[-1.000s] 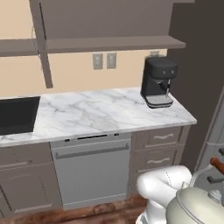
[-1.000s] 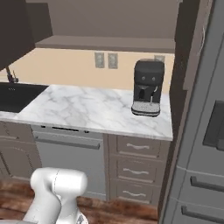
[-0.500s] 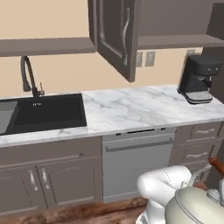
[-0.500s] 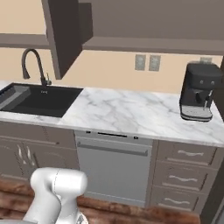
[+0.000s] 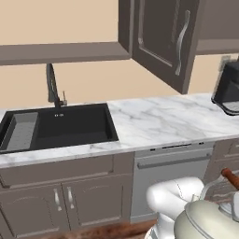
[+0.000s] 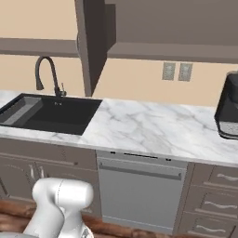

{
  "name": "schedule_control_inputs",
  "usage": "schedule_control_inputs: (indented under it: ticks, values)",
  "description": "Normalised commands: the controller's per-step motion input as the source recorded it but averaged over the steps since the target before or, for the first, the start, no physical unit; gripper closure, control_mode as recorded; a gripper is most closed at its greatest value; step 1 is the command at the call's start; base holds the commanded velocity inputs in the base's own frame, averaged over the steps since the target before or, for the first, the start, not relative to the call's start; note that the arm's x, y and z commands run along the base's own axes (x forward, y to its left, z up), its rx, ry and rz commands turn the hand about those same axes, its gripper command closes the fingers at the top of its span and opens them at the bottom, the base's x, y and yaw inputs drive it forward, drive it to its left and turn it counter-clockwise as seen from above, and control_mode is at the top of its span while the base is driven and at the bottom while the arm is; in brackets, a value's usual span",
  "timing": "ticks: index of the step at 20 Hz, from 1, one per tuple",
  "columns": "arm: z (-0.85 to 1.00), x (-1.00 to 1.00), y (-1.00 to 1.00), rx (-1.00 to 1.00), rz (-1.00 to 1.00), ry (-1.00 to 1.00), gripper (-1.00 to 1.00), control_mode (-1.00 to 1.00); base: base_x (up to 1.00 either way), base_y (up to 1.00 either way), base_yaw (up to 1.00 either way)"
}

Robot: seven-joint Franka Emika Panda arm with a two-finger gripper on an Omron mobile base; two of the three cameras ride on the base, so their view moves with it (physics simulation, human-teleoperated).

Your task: Open the cabinet, pick the kettle from the cabinet, and place it in the sink.

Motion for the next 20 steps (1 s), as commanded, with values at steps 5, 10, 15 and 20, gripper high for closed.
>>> schedule_control_inputs:
  ticks: [5,10,15,20]
  values:
    - [0.0,0.0,0.0,0.0,0.0,0.0,1.0,1.0,0.59,0.0,0.0]
    - [0.0,0.0,0.0,0.0,0.0,0.0,1.0,1.0,0.28,0.45,0.0]
    - [0.0,0.0,0.0,0.0,0.0,0.0,1.0,1.0,0.26,0.4,0.0]
    - [0.0,0.0,0.0,0.0,0.0,0.0,1.0,1.0,0.58,0.14,0.0]
